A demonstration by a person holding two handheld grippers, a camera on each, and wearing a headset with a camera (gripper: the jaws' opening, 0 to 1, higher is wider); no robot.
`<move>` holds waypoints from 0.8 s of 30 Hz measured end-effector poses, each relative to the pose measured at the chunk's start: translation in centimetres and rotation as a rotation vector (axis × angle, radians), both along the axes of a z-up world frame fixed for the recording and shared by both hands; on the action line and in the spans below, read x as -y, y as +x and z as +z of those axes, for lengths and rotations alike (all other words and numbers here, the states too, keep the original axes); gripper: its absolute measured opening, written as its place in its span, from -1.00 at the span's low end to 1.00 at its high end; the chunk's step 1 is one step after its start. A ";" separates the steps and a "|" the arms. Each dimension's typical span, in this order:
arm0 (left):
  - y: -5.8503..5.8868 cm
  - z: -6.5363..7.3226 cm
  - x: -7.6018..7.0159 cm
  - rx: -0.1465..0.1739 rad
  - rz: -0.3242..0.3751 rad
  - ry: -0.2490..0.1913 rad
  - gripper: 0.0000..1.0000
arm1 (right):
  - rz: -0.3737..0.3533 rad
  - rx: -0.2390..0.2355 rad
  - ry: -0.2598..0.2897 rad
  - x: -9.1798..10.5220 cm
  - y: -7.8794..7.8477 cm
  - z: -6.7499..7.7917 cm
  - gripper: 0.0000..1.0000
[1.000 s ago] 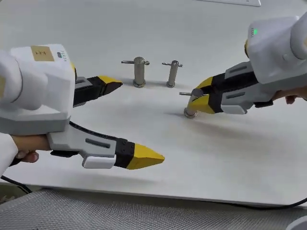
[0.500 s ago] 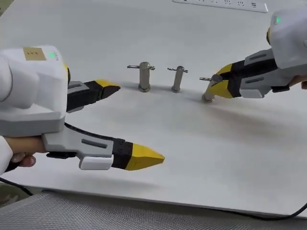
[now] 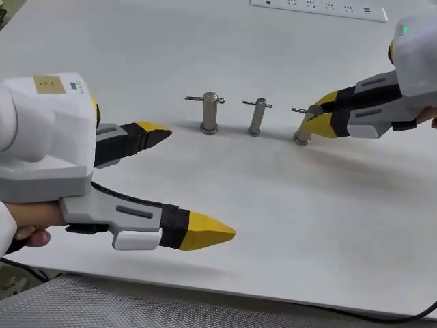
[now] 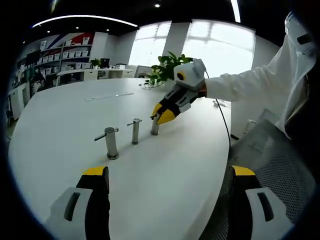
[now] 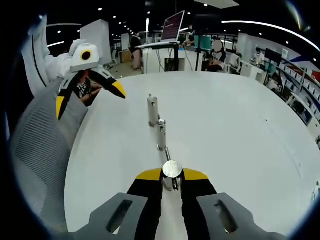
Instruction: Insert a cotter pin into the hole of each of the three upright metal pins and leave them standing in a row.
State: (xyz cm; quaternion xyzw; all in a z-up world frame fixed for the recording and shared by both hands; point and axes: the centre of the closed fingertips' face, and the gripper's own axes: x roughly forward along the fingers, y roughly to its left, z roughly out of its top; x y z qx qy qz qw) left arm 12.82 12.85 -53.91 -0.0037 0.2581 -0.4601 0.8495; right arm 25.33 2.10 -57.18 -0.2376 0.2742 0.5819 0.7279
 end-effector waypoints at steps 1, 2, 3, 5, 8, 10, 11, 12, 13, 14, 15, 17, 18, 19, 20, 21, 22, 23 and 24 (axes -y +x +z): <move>0.0 0.0 -0.1 -0.002 0.000 0.000 0.98 | -0.004 -0.004 0.005 0.0 0.0 0.0 -0.84; 0.0 0.0 -0.1 -0.002 0.000 0.000 0.98 | -0.001 -0.001 0.007 -0.1 -0.1 0.0 -0.83; 0.1 -0.1 -0.1 -0.002 -0.001 0.001 0.98 | -0.002 -0.003 0.012 -0.1 -0.1 0.0 -0.83; 0.1 -0.2 -0.2 -0.004 -0.002 0.004 0.98 | 0.008 0.011 0.014 -0.1 -0.1 0.1 -0.83; 0.1 -0.3 -0.4 -0.009 -0.002 0.010 0.98 | 0.010 0.012 0.018 -0.1 0.0 0.1 -0.62; 0.1 -0.3 -0.5 -0.010 0.001 0.015 0.98 | 0.006 0.044 0.011 0.0 0.2 0.2 -0.32; 0.2 -0.3 -0.6 -0.007 0.007 0.016 0.98 | 0.001 0.038 0.014 0.1 0.1 0.4 -0.27; 0.3 -0.2 -0.7 -0.005 0.011 0.015 0.98 | -0.016 0.024 0.032 0.1 0.2 0.6 -0.27; 0.4 0.0 -0.9 0.000 0.019 0.011 0.98 | -0.024 0.023 0.049 0.0 0.1 1.0 -0.26; 0.4 0.1 -0.9 0.002 0.024 0.007 0.98 | -0.035 0.014 0.066 0.1 -0.3 1.4 -0.24; 0.6 0.3 -1.1 -0.001 0.035 0.002 0.98 | -0.047 0.012 0.068 0.2 -0.5 1.7 -0.17; 0.7 0.4 -1.3 -0.004 0.049 0.001 0.98 | -0.102 0.010 0.061 0.6 -1.0 2.3 0.06; 0.8 0.4 -1.4 -0.001 0.055 0.002 0.98 | -0.102 0.007 0.071 0.7 -1.4 2.6 0.16; 0.9 0.5 -1.6 0.003 0.064 0.004 0.98 | -0.133 -0.010 0.105 0.8 -1.8 3.2 0.20; 1.0 0.6 -1.7 0.004 0.068 0.004 0.98 | -0.158 -0.036 0.122 0.9 -2.3 3.4 0.23; 1.0 0.7 -1.8 0.003 0.075 0.002 0.98 | -0.173 -0.047 0.141 1.1 -2.7 3.8 0.28; 1.1 0.8 -2.0 0.003 0.084 -0.001 0.98 | -0.170 -0.038 0.140 1.5 -2.9 3.9 0.32; 1.2 0.9 -2.1 0.006 0.093 -0.004 0.98 | -0.186 -0.050 0.134 1.9 -3.2 3.9 0.35; 1.4 1.1 -2.3 0.008 0.107 -0.006 0.98 | -0.204 -0.063 0.132 2.2 -3.4 3.9 0.41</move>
